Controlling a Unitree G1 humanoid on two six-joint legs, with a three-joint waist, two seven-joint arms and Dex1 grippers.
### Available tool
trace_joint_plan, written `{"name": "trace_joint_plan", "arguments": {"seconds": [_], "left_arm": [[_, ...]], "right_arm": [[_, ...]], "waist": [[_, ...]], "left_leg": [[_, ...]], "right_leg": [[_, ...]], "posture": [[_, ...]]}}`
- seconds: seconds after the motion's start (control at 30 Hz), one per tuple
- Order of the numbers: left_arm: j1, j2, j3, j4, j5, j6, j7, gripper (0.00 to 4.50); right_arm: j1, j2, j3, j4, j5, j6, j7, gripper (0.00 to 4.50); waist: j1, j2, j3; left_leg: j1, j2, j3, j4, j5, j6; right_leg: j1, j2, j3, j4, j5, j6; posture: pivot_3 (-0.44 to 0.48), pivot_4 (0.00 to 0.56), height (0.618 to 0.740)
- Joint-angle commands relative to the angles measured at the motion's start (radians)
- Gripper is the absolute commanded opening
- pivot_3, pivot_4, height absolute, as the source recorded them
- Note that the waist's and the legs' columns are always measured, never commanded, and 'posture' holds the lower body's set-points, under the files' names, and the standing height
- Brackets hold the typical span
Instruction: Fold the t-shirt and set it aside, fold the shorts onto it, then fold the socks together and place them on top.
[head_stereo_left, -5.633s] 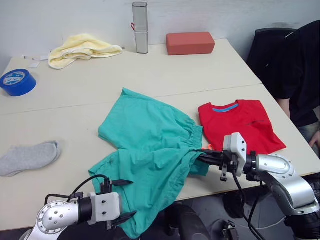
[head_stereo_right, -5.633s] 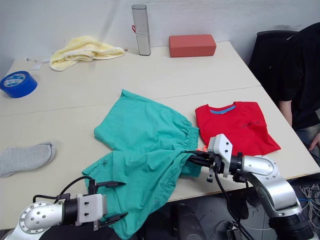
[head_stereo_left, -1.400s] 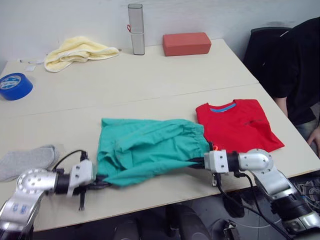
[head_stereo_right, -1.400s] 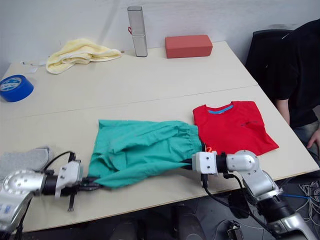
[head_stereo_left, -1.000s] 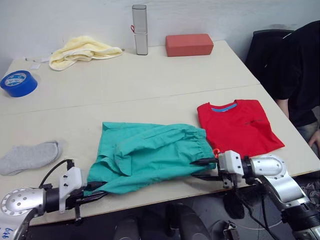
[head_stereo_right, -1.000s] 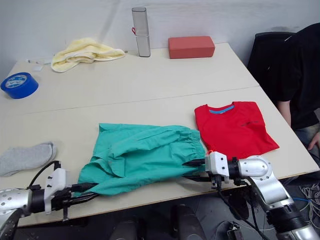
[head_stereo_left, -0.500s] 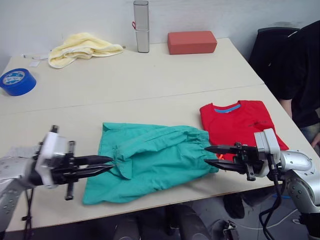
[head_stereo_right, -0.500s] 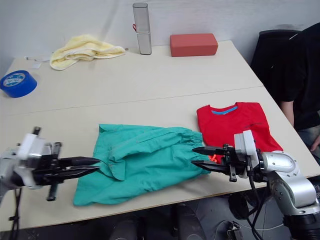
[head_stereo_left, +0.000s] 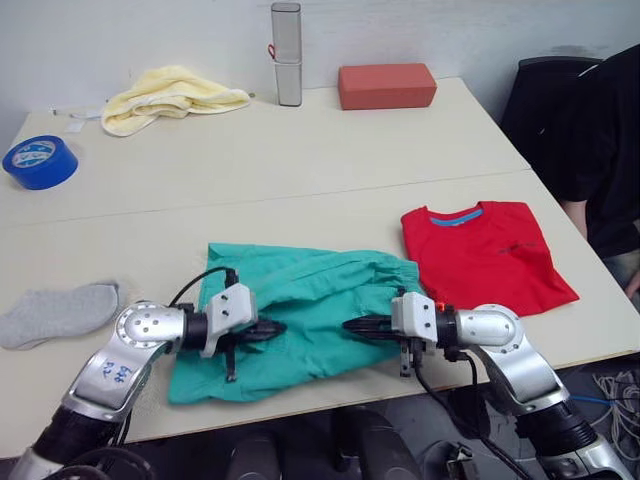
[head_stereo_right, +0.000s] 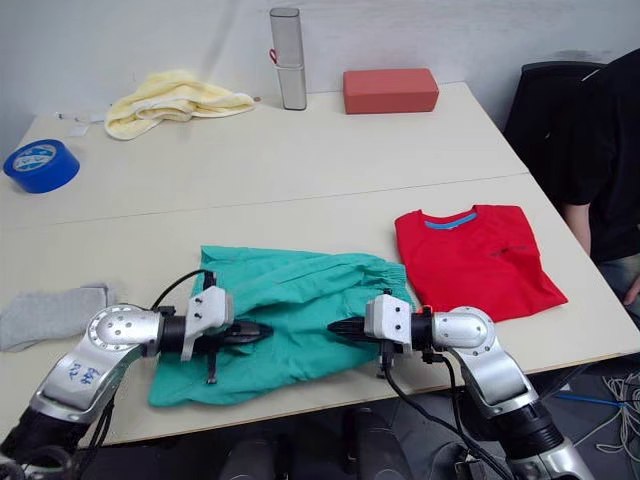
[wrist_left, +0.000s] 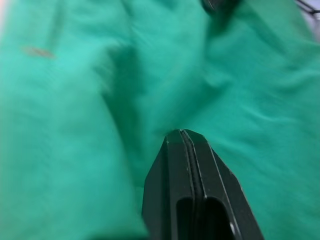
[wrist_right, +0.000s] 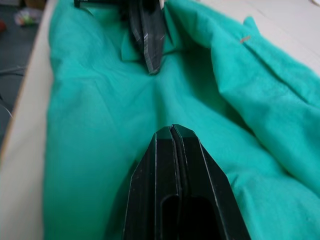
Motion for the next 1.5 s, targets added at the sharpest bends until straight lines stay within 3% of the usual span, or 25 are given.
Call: {"name": "trace_joint_plan", "arguments": {"seconds": [0.03,0.17,0.4,0.57,0.63,0.73,0.83,0.9,1.17,1.3,1.5], "left_arm": [[-0.047,0.016,0.062,0.027,0.038,-0.030,0.049,0.00],[-0.090,0.045,0.098,0.113,0.087,-0.058,0.081,0.00],[-0.191,0.094,0.139,0.437,0.223,-0.281,0.179,0.00],[-0.289,0.050,0.217,0.535,0.162,-0.318,0.229,0.00],[-0.318,0.037,0.254,0.538,0.111,-0.351,0.200,0.00],[-0.315,0.038,0.313,0.455,-0.064,-0.325,0.040,0.00],[-0.180,0.098,0.278,0.259,-0.217,-0.200,-0.180,0.00],[-0.115,0.129,0.222,0.222,-0.141,-0.234,-0.209,0.00],[-0.063,-0.045,0.133,0.258,0.077,-0.168,0.120,0.00],[-0.049,-0.058,0.152,0.322,0.145,-0.112,0.236,0.00],[-0.014,-0.054,0.207,0.374,0.134,-0.124,0.265,0.00]], "right_arm": [[0.015,-0.018,-0.014,-0.004,-0.005,-0.026,-0.006,0.01],[0.042,-0.036,-0.027,-0.005,-0.007,-0.024,-0.012,0.01],[0.066,-0.038,-0.048,-0.017,0.007,-0.005,-0.043,0.01],[0.067,-0.023,-0.061,-0.020,0.025,0.012,-0.067,0.01],[0.058,-0.006,-0.067,-0.024,0.047,0.015,-0.075,0.01],[0.026,0.047,-0.077,-0.051,0.112,0.041,-0.089,0.01],[-0.036,0.081,-0.038,-0.058,0.089,0.119,-0.122,0.01],[-0.070,0.090,-0.007,-0.042,0.049,0.146,-0.138,0.01],[-0.217,0.227,0.038,0.177,-0.111,0.168,-0.328,0.01],[-0.226,0.186,-0.015,0.217,-0.137,0.188,-0.379,0.01],[-0.199,0.073,-0.122,0.255,-0.115,0.168,-0.369,0.01]], "waist": [[-0.001,0.000,0.000],[-0.003,0.000,0.000],[-0.001,0.000,0.000],[0.002,-0.001,-0.001],[0.002,-0.002,-0.001],[-0.008,-0.002,-0.001],[-0.022,-0.001,-0.001],[-0.024,-0.001,0.000],[-0.021,-0.002,-0.001],[-0.020,-0.002,-0.001],[-0.020,-0.002,-0.001]], "left_leg": [[0.000,0.000,0.000,0.000,0.000,0.000],[0.001,0.000,0.000,-0.001,0.000,-0.001],[0.002,0.001,0.000,-0.001,0.001,-0.001],[0.001,0.000,0.000,0.001,0.001,0.000],[0.000,0.000,0.000,0.001,0.001,-0.001],[0.001,0.001,0.002,0.001,0.003,-0.004],[0.001,0.003,0.002,0.001,0.004,-0.007],[0.002,0.003,0.002,0.000,0.004,-0.008],[0.001,0.001,-0.001,0.001,0.006,-0.003],[0.001,0.001,-0.001,0.000,0.006,-0.002],[0.002,0.001,0.000,-0.001,0.005,-0.002]], "right_leg": [[0.000,0.000,0.000,0.000,0.000,0.000],[0.000,0.001,0.000,0.002,0.000,-0.001],[-0.001,0.001,-0.001,0.003,-0.001,-0.002],[0.000,-0.001,-0.002,0.004,0.000,-0.001],[0.000,-0.001,-0.002,0.004,0.000,-0.001],[-0.001,0.000,-0.002,0.004,0.000,-0.001],[-0.001,0.001,-0.001,0.006,-0.001,-0.002],[-0.001,0.001,-0.001,0.006,-0.002,-0.002],[-0.001,0.001,0.000,0.007,0.001,-0.004],[-0.001,0.000,0.000,0.007,0.002,-0.003],[-0.001,-0.001,-0.001,0.006,0.002,-0.003]], "posture": [[0.000,0.150,0.740],[0.000,0.150,0.740],[0.000,0.150,0.740],[0.000,0.150,0.740],[0.000,0.150,0.740],[0.000,0.150,0.740],[0.000,0.150,0.740],[0.000,0.150,0.740],[0.000,0.150,0.740],[0.000,0.150,0.740],[0.000,0.150,0.740]]}}
